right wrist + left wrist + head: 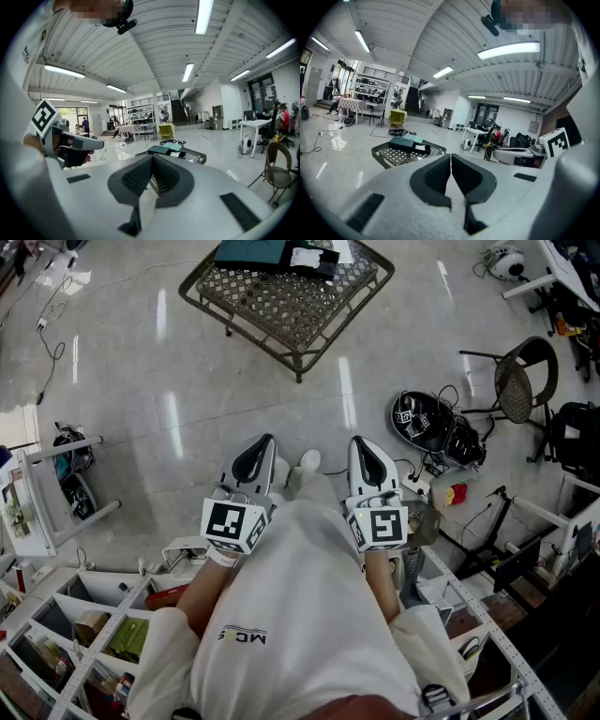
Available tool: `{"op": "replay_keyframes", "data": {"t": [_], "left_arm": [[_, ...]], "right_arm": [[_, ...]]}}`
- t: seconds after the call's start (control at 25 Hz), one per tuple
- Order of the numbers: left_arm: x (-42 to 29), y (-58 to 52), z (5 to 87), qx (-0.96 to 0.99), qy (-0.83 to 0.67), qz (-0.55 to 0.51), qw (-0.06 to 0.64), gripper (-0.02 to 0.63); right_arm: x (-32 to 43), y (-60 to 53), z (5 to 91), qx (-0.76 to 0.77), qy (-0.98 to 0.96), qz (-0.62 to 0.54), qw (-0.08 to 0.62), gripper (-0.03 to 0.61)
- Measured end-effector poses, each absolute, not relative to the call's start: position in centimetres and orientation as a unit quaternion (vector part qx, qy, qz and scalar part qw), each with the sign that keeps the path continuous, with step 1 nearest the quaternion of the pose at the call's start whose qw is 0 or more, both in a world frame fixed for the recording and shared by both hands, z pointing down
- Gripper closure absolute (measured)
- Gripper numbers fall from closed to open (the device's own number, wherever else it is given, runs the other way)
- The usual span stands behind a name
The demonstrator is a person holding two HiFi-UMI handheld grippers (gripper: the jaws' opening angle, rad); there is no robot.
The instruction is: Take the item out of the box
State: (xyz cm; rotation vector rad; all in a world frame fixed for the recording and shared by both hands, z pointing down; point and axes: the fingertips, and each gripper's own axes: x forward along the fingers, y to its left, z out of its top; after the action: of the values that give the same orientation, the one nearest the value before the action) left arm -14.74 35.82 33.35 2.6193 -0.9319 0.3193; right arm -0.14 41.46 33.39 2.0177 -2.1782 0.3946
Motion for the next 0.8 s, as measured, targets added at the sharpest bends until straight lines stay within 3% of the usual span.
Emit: {"op": "replay_keyframes", "data": {"t": [0.8], "left_arm": [[-20.5,28.4,32.4,0.929,-0.313,0.082,0.18,0.584]], "right_arm": [[-3.3,35.1,31.6,0.717,-0.682,0.114,0.085,0.563]]}}
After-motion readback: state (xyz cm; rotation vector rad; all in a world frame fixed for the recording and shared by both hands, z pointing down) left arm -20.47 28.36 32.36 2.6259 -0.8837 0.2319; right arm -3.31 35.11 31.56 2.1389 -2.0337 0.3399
